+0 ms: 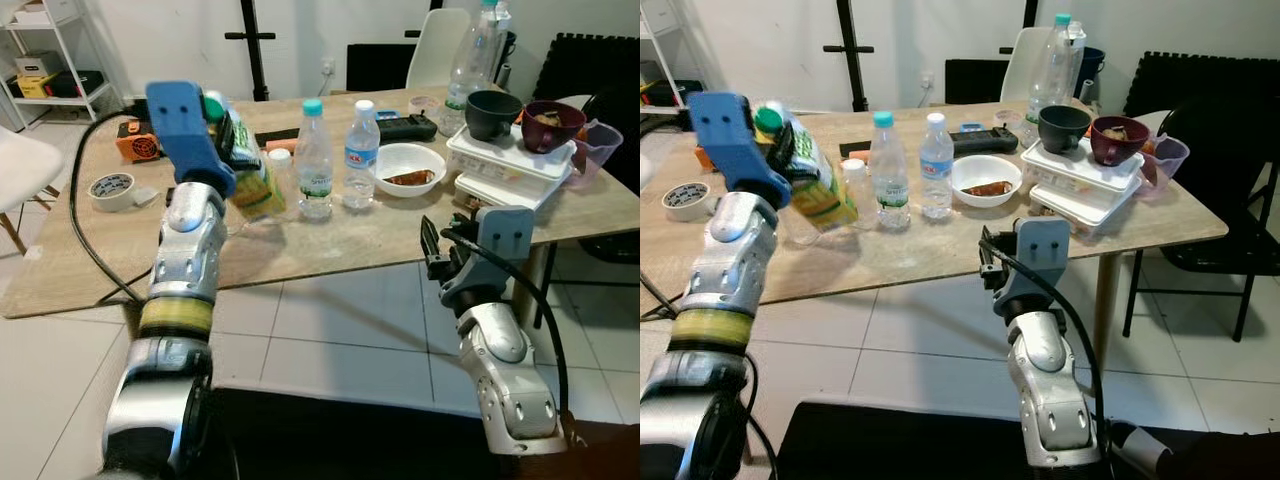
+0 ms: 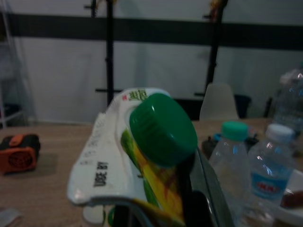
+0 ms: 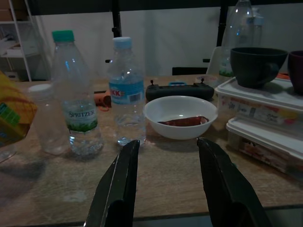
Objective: Restocking fridge
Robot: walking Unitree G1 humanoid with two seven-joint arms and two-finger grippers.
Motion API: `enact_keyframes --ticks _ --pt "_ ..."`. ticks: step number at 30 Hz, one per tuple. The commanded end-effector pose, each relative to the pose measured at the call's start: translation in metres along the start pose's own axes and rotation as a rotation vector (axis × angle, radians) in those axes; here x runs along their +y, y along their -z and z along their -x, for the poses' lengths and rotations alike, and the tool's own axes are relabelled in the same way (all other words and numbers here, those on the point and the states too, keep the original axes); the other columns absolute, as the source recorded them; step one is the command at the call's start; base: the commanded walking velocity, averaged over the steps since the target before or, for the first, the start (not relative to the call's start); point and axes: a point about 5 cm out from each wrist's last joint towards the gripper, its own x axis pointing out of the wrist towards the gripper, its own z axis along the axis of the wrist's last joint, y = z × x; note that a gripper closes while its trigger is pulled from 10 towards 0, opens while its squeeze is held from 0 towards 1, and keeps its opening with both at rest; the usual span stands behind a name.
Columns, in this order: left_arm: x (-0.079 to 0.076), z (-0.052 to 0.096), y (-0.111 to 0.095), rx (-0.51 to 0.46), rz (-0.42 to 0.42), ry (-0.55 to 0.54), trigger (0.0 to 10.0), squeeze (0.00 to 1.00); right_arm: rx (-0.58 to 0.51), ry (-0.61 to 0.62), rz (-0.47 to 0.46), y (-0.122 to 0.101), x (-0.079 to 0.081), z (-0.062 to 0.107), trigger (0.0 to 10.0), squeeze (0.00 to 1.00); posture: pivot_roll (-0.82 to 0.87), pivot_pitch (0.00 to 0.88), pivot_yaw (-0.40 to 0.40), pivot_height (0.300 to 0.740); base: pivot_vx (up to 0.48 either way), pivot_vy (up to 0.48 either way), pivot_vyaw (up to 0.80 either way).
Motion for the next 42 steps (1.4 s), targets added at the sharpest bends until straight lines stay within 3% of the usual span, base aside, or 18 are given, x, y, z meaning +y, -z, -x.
enact_keyframes --ticks 1,4,12,13,18,20,22,28,32,36,38,42 --pt "-0.002 0.003 -0.006 -0.020 0.001 0.021 10.0 0.00 0.006 -0.001 -0.010 0.000 0.000 0.003 10.0 0.00 -0.13 0.152 0.014 0.740 0.000 0.000 0.00" --pt "-0.009 0.030 -0.010 -0.005 -0.093 0.095 10.0 0.00 0.008 -0.001 -0.011 0.000 0.000 0.004 10.0 0.00 -0.11 0.160 0.019 0.740 0.000 0.000 0.00" --pt "-0.001 0.053 -0.017 0.039 -0.200 0.134 10.0 0.00 0.012 -0.004 -0.014 0.001 0.000 0.005 10.0 0.00 -0.08 0.164 0.022 0.740 0.000 0.000 0.00" --pt "0.000 0.064 -0.018 0.078 -0.188 0.178 10.0 0.00 0.014 -0.006 -0.015 0.002 0.001 0.005 10.0 0.00 -0.08 0.164 0.023 0.740 0.000 0.000 0.00" --pt "-0.006 0.085 -0.016 0.148 -0.139 0.256 10.0 0.00 0.018 -0.009 -0.016 0.003 0.000 0.005 10.0 0.00 -0.07 0.164 0.024 0.740 0.000 0.000 0.00" --pt "-0.021 0.109 -0.001 0.231 -0.078 0.296 10.0 0.00 0.027 -0.015 -0.015 0.005 0.001 0.006 10.0 0.00 -0.07 0.168 0.019 0.740 0.000 0.000 0.00" --pt "-0.026 0.116 0.005 0.258 -0.064 0.301 10.0 0.00 0.030 -0.017 -0.015 0.006 0.001 0.006 10.0 0.00 -0.07 0.168 0.018 0.740 0.000 0.000 0.00" --pt "-0.035 0.125 0.017 0.295 -0.033 0.290 10.0 0.00 0.037 -0.060 -0.013 0.006 0.004 0.009 10.0 0.00 -0.09 0.168 0.012 0.740 0.000 0.000 0.00" --pt "-0.037 0.130 0.021 0.305 -0.106 0.340 10.0 0.00 0.052 -0.095 -0.001 0.008 0.006 0.011 10.0 0.00 -0.10 0.166 0.007 0.740 0.000 0.000 0.00" --pt "-0.038 0.133 0.023 0.302 -0.110 0.343 10.0 0.00 0.057 -0.094 0.001 0.011 0.005 0.012 10.0 0.00 -0.10 0.163 0.002 0.740 0.000 0.000 0.00" --pt "-0.040 0.134 0.033 0.298 -0.099 0.285 10.0 0.00 0.128 -0.067 0.047 0.038 -0.002 0.022 10.0 0.00 -0.09 0.158 -0.007 0.740 0.000 0.000 0.00" --pt "-0.037 0.135 0.046 0.327 -0.064 0.204 10.0 0.00 0.171 -0.053 0.066 0.054 -0.006 0.031 10.0 0.00 -0.09 0.153 -0.007 0.740 0.000 0.000 0.00"
